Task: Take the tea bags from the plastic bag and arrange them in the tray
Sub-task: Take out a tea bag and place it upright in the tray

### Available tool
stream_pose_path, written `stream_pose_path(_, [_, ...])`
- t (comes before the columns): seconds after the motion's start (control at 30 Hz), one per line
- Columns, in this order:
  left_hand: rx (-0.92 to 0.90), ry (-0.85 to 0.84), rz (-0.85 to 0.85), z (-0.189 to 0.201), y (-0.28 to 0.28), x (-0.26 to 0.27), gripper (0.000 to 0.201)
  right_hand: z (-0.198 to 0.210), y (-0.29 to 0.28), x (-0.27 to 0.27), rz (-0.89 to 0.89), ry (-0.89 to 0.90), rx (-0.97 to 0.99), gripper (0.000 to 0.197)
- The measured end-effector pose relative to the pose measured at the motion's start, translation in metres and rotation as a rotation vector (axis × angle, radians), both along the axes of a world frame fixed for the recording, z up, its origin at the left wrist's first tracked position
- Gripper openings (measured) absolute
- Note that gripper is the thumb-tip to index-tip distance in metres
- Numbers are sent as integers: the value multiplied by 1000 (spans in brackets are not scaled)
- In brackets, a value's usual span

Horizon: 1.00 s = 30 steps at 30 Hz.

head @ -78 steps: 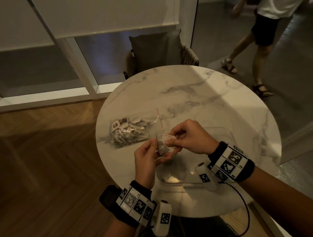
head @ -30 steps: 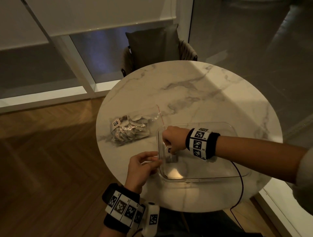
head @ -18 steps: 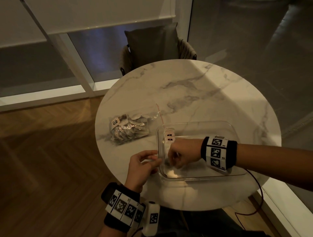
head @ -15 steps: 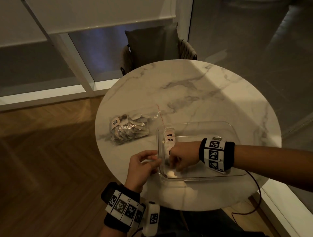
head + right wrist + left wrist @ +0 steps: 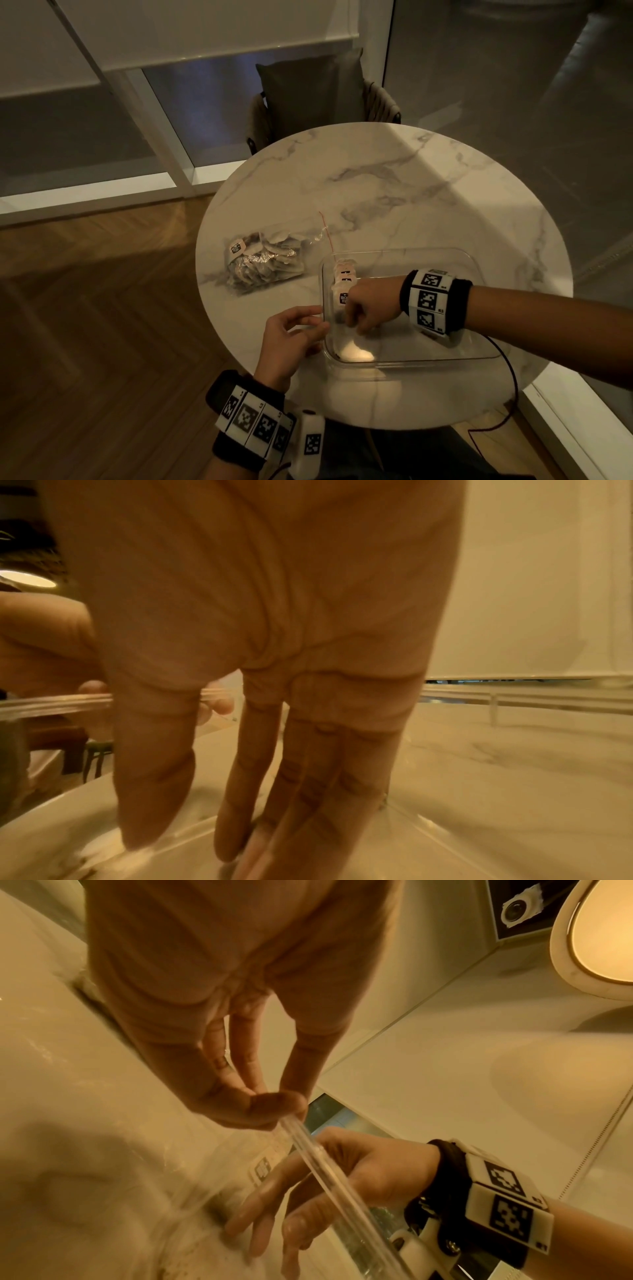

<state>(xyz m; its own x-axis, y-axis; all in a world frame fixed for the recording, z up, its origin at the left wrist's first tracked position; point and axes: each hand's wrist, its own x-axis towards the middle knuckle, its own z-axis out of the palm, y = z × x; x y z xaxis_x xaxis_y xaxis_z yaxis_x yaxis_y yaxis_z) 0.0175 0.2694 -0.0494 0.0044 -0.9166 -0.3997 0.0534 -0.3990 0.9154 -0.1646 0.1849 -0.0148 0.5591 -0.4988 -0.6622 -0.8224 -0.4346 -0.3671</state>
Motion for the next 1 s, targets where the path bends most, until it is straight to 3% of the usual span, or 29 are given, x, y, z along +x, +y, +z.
stream_pose_path(0.17, [32, 18, -7, 0, 1, 2, 22, 1, 1, -1, -18, 30, 122, 31])
stream_pose_path(0.47, [51, 27, -16, 1, 3, 2, 18, 8, -1, -6, -16, 0, 156, 30])
stream_pose_path(0.57, [59, 22, -33, 1, 3, 4, 17, 18, -4, -8, -13, -70, 129, 28])
stream_pose_path(0.67, [56, 13, -55, 7, -6, 9, 16, 34, -13, -11, -85, -247, 100, 24])
stream_pose_path(0.8, [-160, -263, 184, 12, -48, 34, 15, 46, -38, -14, -442, -562, 28, 24])
stream_pose_path(0.87, [-216, -417, 318, 18, -70, 51, 30, 50, -52, -14, -625, -622, -35, 31])
stream_pose_path(0.93, [-199, -601, 278, 24, -86, 65, 57, 53, -64, -11, -733, -608, -59, 45])
stream_pose_path(1.0, [-147, -765, 106, 28, -97, 72, 90, 54, -75, -4, -745, -517, -96, 63])
